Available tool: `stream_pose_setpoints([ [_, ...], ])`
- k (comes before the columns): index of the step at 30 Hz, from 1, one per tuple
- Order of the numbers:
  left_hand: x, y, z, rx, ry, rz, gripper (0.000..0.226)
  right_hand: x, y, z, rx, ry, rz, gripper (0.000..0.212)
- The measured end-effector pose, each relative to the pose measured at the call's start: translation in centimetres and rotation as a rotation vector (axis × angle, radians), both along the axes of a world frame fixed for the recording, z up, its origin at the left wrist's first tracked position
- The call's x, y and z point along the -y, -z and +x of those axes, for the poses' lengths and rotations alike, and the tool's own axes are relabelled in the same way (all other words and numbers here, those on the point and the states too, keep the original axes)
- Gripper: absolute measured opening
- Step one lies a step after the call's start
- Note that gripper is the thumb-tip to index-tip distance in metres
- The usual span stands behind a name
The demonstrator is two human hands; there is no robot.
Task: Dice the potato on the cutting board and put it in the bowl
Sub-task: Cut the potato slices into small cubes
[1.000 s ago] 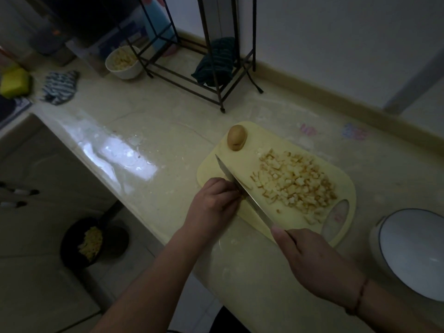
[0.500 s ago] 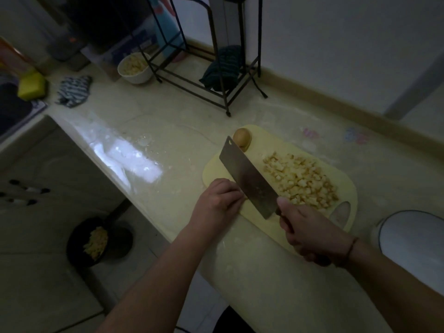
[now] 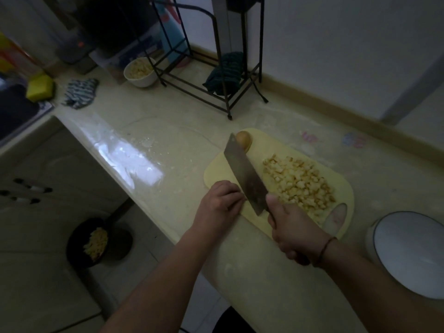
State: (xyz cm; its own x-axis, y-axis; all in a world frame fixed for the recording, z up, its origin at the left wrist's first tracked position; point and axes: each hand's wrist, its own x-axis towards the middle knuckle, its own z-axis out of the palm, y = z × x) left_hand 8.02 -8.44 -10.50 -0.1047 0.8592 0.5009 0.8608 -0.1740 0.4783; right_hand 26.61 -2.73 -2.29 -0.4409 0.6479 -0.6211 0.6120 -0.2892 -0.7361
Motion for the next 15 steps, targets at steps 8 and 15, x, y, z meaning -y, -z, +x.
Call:
stream_pose_setpoints([
  [8, 0.2, -0.4, -0.2, 0.041, -0.038, -0.043, 0.020, 0.3, -0.3, 0.3, -0.019, -0.090, 0.107, 0.059],
  [15, 0.7, -0.9, -0.6, -0.013, -0.069, -0.085, 0.024, 1.1, -1.2, 1.0, 0.010, -0.173, 0.208, 0.057],
])
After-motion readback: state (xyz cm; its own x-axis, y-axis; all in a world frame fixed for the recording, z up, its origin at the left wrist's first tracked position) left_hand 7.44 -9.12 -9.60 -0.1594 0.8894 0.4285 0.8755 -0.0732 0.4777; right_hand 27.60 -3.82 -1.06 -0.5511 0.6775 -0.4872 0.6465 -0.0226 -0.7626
